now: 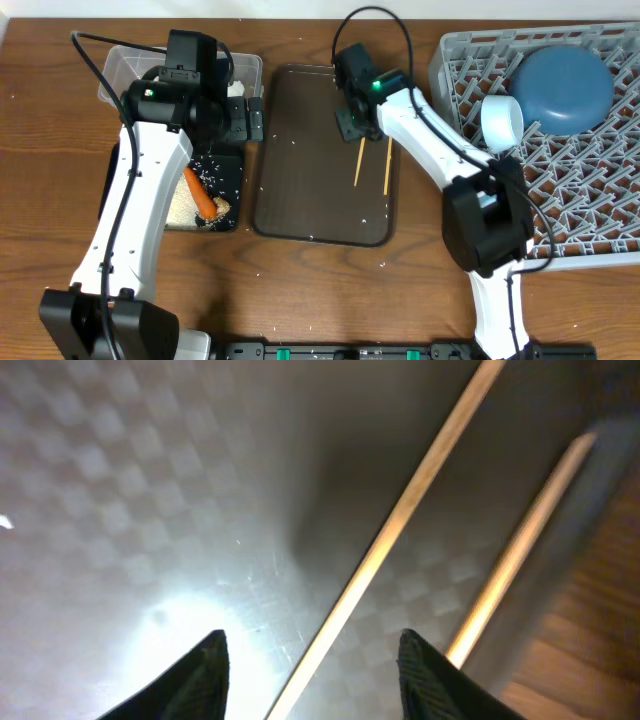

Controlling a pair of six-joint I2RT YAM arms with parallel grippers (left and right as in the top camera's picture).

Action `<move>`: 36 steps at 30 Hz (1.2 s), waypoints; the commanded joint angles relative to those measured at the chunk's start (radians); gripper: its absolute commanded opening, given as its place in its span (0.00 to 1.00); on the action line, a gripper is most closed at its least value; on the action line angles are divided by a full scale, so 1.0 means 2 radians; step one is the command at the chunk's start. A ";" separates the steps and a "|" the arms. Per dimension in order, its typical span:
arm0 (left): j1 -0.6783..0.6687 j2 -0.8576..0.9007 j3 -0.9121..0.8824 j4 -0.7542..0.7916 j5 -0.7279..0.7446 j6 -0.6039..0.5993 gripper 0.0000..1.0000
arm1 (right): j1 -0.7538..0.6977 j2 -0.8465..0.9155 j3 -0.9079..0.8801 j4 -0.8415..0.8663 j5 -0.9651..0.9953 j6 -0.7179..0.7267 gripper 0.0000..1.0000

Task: Sort waste into correct bins and load items into the dishwasher rack
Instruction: 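Grasp one chopstick on the brown tray with the right gripper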

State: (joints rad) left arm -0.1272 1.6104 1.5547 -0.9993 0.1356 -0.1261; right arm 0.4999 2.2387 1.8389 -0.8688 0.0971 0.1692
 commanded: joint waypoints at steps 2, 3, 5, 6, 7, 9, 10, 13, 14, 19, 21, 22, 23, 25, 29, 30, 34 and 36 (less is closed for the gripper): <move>-0.001 0.003 0.002 -0.002 0.002 0.005 0.98 | 0.002 0.031 0.001 -0.006 -0.004 0.005 0.42; -0.001 0.003 0.002 -0.002 0.002 0.005 0.98 | 0.002 0.038 0.001 -0.010 -0.004 0.005 0.41; -0.001 0.003 0.002 -0.002 0.002 0.005 0.98 | -0.001 0.053 0.001 -0.018 -0.004 0.005 0.38; -0.001 0.003 0.002 -0.003 0.002 0.005 0.98 | -0.001 0.060 0.001 -0.024 -0.004 0.005 0.36; -0.001 0.003 0.002 -0.002 0.002 0.005 0.98 | -0.001 0.066 0.001 -0.028 -0.004 0.005 0.33; -0.001 0.003 0.002 -0.002 0.002 0.005 0.98 | -0.001 0.077 0.001 -0.037 -0.004 0.005 0.23; -0.001 0.003 0.002 -0.002 0.002 0.005 0.98 | -0.001 0.080 0.001 -0.040 -0.004 0.005 0.15; -0.001 0.003 0.002 -0.002 0.002 0.005 0.98 | -0.001 0.084 0.001 -0.048 -0.004 0.005 0.01; -0.001 0.003 0.002 -0.003 0.002 0.005 0.98 | -0.001 0.084 0.002 -0.051 -0.004 0.005 0.01; -0.001 0.003 0.002 -0.003 0.001 0.005 0.98 | -0.004 0.058 0.004 -0.065 -0.005 0.005 0.01; -0.001 0.003 0.002 -0.003 0.002 0.005 0.98 | -0.008 0.035 0.005 -0.066 -0.008 0.004 0.01; -0.001 0.003 0.002 -0.002 0.001 0.005 0.98 | -0.012 0.015 0.005 -0.066 -0.010 0.004 0.01; -0.001 0.003 0.002 -0.002 0.002 0.005 0.98 | -0.015 -0.003 0.005 -0.066 -0.011 0.004 0.01; -0.001 0.003 0.002 -0.002 0.002 0.005 0.98 | -0.024 -0.051 0.005 -0.066 -0.011 0.003 0.01; -0.001 0.003 0.002 -0.002 0.002 0.005 0.98 | -0.047 -0.145 0.005 -0.065 -0.010 -0.005 0.01; -0.001 0.003 0.002 -0.003 0.002 0.005 0.98 | -0.056 -0.172 0.005 -0.068 -0.007 -0.009 0.01; -0.001 0.003 0.002 -0.003 0.002 0.005 0.98 | -0.096 -0.236 0.005 -0.091 0.003 -0.022 0.01; -0.001 0.003 0.002 -0.002 0.001 0.005 0.98 | -0.121 -0.253 0.005 -0.112 0.021 -0.022 0.01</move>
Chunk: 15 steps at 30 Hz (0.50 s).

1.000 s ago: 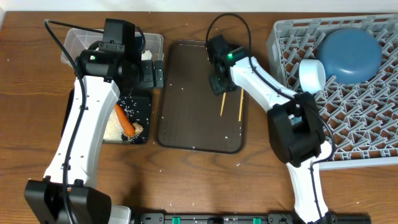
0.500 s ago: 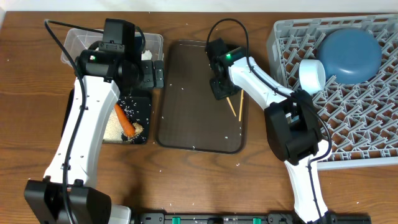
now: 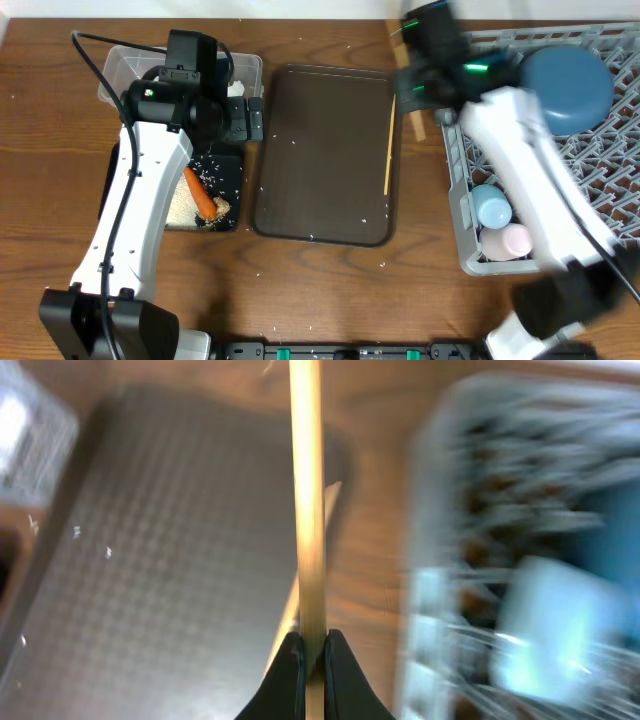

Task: Sort waste into correct bins and load items into the dishwasher rack
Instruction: 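Grasp one chopstick on the brown tray with the right gripper, then drop the chopstick into the dish rack with the right gripper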

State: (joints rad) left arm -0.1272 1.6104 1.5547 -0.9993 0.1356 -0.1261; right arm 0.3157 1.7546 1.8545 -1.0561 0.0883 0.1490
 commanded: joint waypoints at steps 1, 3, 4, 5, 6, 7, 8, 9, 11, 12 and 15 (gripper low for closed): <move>-0.001 0.003 0.002 -0.003 0.002 0.005 0.98 | -0.041 -0.014 -0.003 -0.026 0.032 -0.012 0.01; -0.001 0.003 0.002 -0.002 0.002 0.005 0.98 | -0.067 -0.011 -0.004 -0.035 0.034 -0.020 0.01; -0.001 0.003 0.002 -0.002 0.002 0.005 0.98 | -0.080 -0.007 -0.007 -0.035 0.034 -0.024 0.01; -0.001 0.003 0.002 -0.002 0.002 0.005 0.98 | -0.090 -0.002 -0.010 -0.032 0.034 -0.028 0.01; -0.001 0.003 0.002 -0.002 0.002 0.005 0.98 | -0.101 0.005 -0.014 -0.026 0.034 -0.035 0.01; -0.001 0.003 0.002 -0.002 0.002 0.005 0.98 | -0.110 0.012 -0.018 -0.019 0.034 -0.044 0.01; -0.001 0.003 0.002 -0.002 0.001 0.005 0.98 | -0.117 0.019 -0.021 -0.014 0.032 -0.054 0.01; -0.001 0.003 0.002 -0.002 0.002 0.005 0.98 | -0.125 0.028 -0.025 -0.005 0.032 -0.066 0.01; -0.001 0.003 0.002 -0.002 0.002 0.005 0.98 | -0.133 0.045 -0.031 0.010 0.023 -0.103 0.01; -0.001 0.003 0.002 -0.003 0.002 0.005 0.98 | -0.136 0.054 -0.035 0.017 0.013 -0.126 0.01; -0.001 0.003 0.002 -0.003 0.001 0.005 0.98 | -0.143 0.080 -0.037 0.033 -0.012 -0.152 0.01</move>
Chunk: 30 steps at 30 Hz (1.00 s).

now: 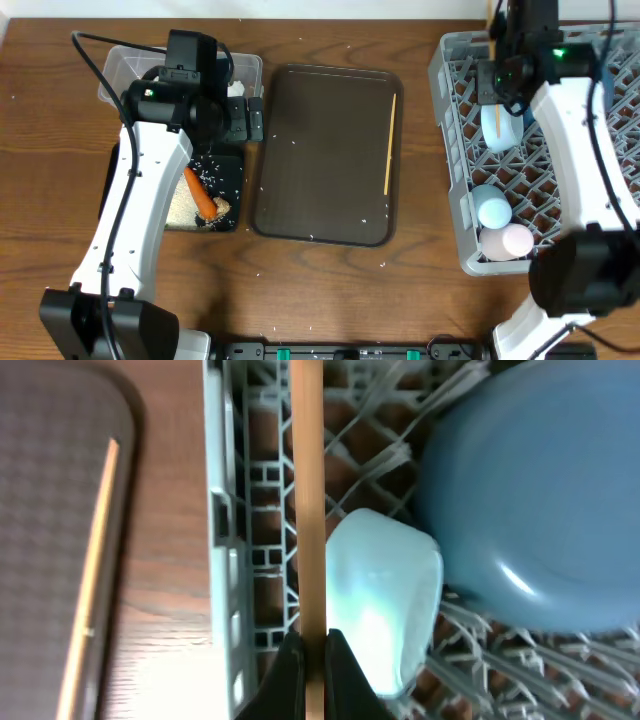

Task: Sort waste into correct bins and load items into the dishwasher rack
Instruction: 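Drop the chopstick into the dish rack with the right gripper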

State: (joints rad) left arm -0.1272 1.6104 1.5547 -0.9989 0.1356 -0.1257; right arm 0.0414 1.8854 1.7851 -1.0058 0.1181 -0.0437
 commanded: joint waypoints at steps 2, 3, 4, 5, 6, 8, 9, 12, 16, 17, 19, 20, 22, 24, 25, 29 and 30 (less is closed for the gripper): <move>-0.001 0.003 0.002 -0.003 0.002 0.005 0.98 | -0.008 0.031 -0.003 0.014 -0.040 -0.056 0.02; -0.001 0.003 0.002 -0.003 0.002 0.005 0.98 | -0.008 0.036 -0.003 0.015 -0.047 -0.056 0.04; -0.001 0.003 0.002 -0.003 0.002 0.005 0.98 | -0.008 0.041 -0.003 0.015 -0.058 -0.057 0.04; -0.001 0.003 0.002 -0.003 0.002 0.005 0.98 | -0.008 0.043 -0.003 0.016 -0.070 -0.061 0.08; -0.001 0.003 0.002 -0.003 0.002 0.005 0.98 | -0.007 0.046 -0.003 0.016 -0.083 -0.069 0.19; -0.001 0.003 0.002 -0.003 0.001 0.005 0.98 | -0.007 0.046 -0.003 0.017 -0.088 -0.070 0.40; -0.001 0.003 0.002 -0.003 0.002 0.005 0.98 | -0.006 0.044 -0.002 0.019 -0.091 -0.070 0.44; -0.001 0.003 0.002 -0.003 0.002 0.005 0.98 | -0.003 0.032 -0.001 0.025 -0.117 -0.069 0.48; -0.001 0.003 0.002 -0.003 0.001 0.005 0.98 | 0.016 0.007 0.001 0.041 -0.178 -0.064 0.48; -0.001 0.003 0.002 -0.003 0.002 0.005 0.98 | 0.023 0.005 0.001 0.045 -0.181 -0.054 0.48; -0.001 0.003 0.002 -0.003 0.001 0.005 0.98 | 0.040 0.005 0.001 0.049 -0.180 -0.034 0.48; -0.001 0.003 0.002 -0.003 0.002 0.005 0.98 | 0.051 0.008 0.000 0.050 -0.177 -0.026 0.48; -0.001 0.003 0.002 -0.003 0.002 0.005 0.98 | 0.073 0.018 -0.001 0.049 -0.176 -0.009 0.48; -0.001 0.003 0.002 -0.003 0.001 0.005 0.98 | 0.095 0.033 -0.003 0.049 -0.169 0.011 0.47; -0.001 0.003 0.002 -0.003 0.002 0.005 0.98 | 0.106 0.045 -0.004 0.049 -0.156 0.028 0.47; -0.001 0.003 0.002 -0.003 0.002 0.005 0.98 | 0.144 0.097 -0.004 0.045 -0.132 0.076 0.47; -0.001 0.003 0.002 -0.003 0.001 0.005 0.98 | 0.150 0.110 -0.004 0.044 -0.132 0.082 0.46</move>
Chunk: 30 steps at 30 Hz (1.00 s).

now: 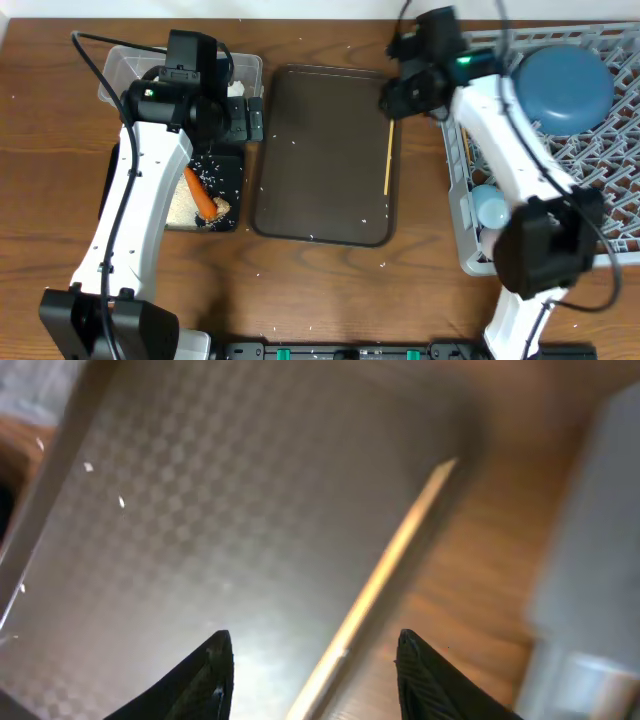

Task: Sort waste into correct bins and load items into the dishwasher rack
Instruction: 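Drop the chopstick into the dish rack with the right gripper, then grasp the second chopstick on the brown tray with the right gripper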

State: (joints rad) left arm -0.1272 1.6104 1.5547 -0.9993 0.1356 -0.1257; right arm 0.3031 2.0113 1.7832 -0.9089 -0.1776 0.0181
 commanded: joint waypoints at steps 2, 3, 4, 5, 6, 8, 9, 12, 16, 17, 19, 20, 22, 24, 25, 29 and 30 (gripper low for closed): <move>-0.001 0.003 0.002 -0.003 0.002 0.005 0.98 | 0.031 0.074 -0.003 -0.009 0.022 0.072 0.45; -0.001 0.003 0.002 -0.002 0.002 0.005 0.98 | 0.035 0.085 -0.003 -0.012 0.034 0.087 0.44; -0.001 0.003 0.002 -0.003 0.002 0.005 0.98 | 0.036 0.094 -0.003 -0.014 0.046 0.098 0.44; -0.001 0.003 0.002 -0.002 0.002 0.005 0.98 | 0.038 0.101 -0.003 -0.016 0.062 0.111 0.44; -0.001 0.003 0.002 -0.002 0.002 0.005 0.98 | 0.039 0.106 -0.003 -0.018 0.076 0.121 0.44; -0.001 0.003 0.002 -0.002 0.002 0.005 0.98 | 0.039 0.108 -0.003 -0.017 0.087 0.126 0.44; -0.001 0.003 0.002 -0.003 0.001 0.005 0.98 | 0.039 0.108 -0.003 -0.015 0.088 0.126 0.44; -0.001 0.003 0.002 -0.002 0.002 0.005 0.98 | 0.038 0.103 -0.002 -0.008 0.087 0.126 0.43; -0.001 0.003 0.002 -0.003 0.002 0.005 0.98 | 0.038 0.097 -0.002 -0.013 0.107 0.144 0.42; -0.001 0.003 0.002 -0.002 0.002 0.005 0.98 | 0.038 0.097 -0.002 -0.013 0.113 0.146 0.42; -0.001 0.003 0.002 -0.002 0.002 0.005 0.98 | 0.038 0.097 -0.002 -0.012 0.113 0.146 0.42; -0.001 0.003 0.002 -0.003 0.002 0.005 0.98 | 0.038 0.098 -0.003 -0.013 0.113 0.146 0.42; -0.001 0.003 0.002 -0.002 0.002 0.005 0.98 | 0.039 0.100 -0.003 -0.013 0.116 0.146 0.41; -0.001 0.003 0.002 -0.003 0.002 0.005 0.98 | 0.039 0.101 -0.009 -0.007 0.124 0.155 0.41; -0.001 0.003 0.002 -0.002 0.002 0.005 0.98 | 0.039 0.101 -0.014 -0.002 0.127 0.156 0.41; -0.001 0.003 0.002 -0.002 0.001 0.005 0.98 | 0.039 0.101 -0.050 0.032 0.128 0.159 0.38; -0.001 0.003 0.002 -0.003 0.002 0.005 0.98 | 0.039 0.101 -0.059 0.042 0.127 0.159 0.38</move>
State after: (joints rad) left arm -0.1272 1.6104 1.5547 -0.9993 0.1356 -0.1261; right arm 0.3801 2.2395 1.7161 -0.8417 0.0525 0.3111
